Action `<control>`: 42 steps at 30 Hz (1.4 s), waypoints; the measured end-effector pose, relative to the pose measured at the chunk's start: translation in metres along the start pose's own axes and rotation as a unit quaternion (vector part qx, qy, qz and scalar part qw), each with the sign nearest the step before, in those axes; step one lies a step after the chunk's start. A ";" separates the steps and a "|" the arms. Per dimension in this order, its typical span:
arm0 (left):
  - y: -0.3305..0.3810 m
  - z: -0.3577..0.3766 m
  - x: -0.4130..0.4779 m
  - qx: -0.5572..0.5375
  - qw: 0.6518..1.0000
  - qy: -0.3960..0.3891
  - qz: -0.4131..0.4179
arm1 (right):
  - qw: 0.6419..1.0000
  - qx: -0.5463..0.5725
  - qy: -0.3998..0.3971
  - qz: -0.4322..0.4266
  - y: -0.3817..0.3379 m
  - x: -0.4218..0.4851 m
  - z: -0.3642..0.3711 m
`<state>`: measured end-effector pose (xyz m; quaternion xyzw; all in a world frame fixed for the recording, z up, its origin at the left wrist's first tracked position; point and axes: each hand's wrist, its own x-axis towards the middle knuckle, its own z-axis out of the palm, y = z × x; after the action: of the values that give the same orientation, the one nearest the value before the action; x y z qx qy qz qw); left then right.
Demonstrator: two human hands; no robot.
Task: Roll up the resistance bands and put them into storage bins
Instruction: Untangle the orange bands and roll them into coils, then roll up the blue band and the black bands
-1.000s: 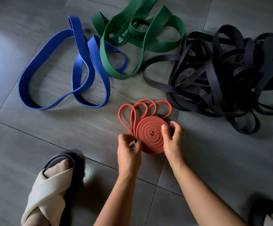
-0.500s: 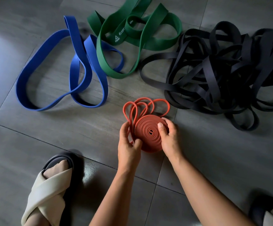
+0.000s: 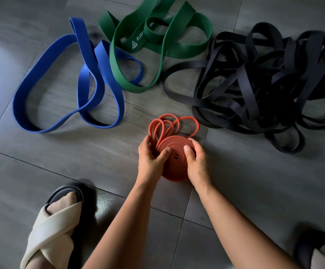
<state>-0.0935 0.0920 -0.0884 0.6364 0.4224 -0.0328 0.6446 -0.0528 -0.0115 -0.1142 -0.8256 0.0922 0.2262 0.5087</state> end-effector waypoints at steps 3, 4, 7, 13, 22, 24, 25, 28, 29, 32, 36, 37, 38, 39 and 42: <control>0.001 0.002 0.005 0.022 0.999 -0.041 -0.008 | 1.000 -0.001 -0.006 -0.005 0.000 -0.002 -0.002; 0.003 0.002 0.007 0.026 0.998 -0.055 -0.004 | 1.000 -0.001 -0.010 -0.005 0.000 -0.002 -0.002; 0.004 0.001 0.013 0.048 0.995 -0.089 0.016 | 1.000 0.004 -0.015 -0.015 0.001 -0.001 -0.003; 0.004 0.000 0.022 0.201 0.967 -0.120 0.101 | 0.999 -0.031 -0.010 -0.033 0.005 0.002 -0.002; 0.002 -0.001 0.023 0.249 0.960 -0.087 0.095 | 0.991 -0.117 0.004 -0.069 0.008 0.006 -0.009; 0.005 -0.001 0.024 0.142 0.986 -0.063 0.059 | 0.991 -0.112 0.006 -0.071 0.008 0.007 -0.008; 0.005 -0.003 0.024 0.090 0.994 -0.058 0.037 | 0.991 -0.111 0.005 -0.072 0.008 0.008 -0.008; 0.006 -0.007 0.020 0.022 0.999 -0.039 0.010 | 0.993 -0.096 -0.001 -0.062 0.006 0.008 -0.008; 0.007 -0.008 0.019 0.015 0.999 -0.031 0.008 | 0.995 -0.085 -0.003 -0.061 0.006 0.008 -0.009; 0.009 -0.009 0.019 -0.006 1.000 -0.010 0.006 | 0.997 -0.055 -0.006 -0.054 0.002 0.006 -0.010; 0.003 -0.013 0.022 -0.002 1.000 -0.002 0.022 | 0.997 -0.052 0.000 -0.055 0.004 0.005 -0.009; 0.002 -0.014 0.022 -0.004 1.000 -0.001 0.024 | 0.997 -0.051 0.003 -0.055 0.004 0.005 -0.008; 0.001 -0.015 0.022 -0.009 1.000 0.003 0.022 | 0.997 -0.051 0.006 -0.055 0.004 0.006 -0.008; 0.001 -0.016 0.022 -0.015 1.000 0.011 0.019 | 0.997 -0.052 0.010 -0.055 0.004 0.006 -0.008; 0.001 -0.021 0.021 -0.047 0.997 0.057 0.020 | 0.997 -0.050 0.022 -0.055 0.004 0.008 -0.010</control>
<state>-0.0895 0.1200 -0.0961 0.6145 0.4467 0.0367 0.6493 -0.0446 -0.0214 -0.1171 -0.8585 0.0462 0.1841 0.4765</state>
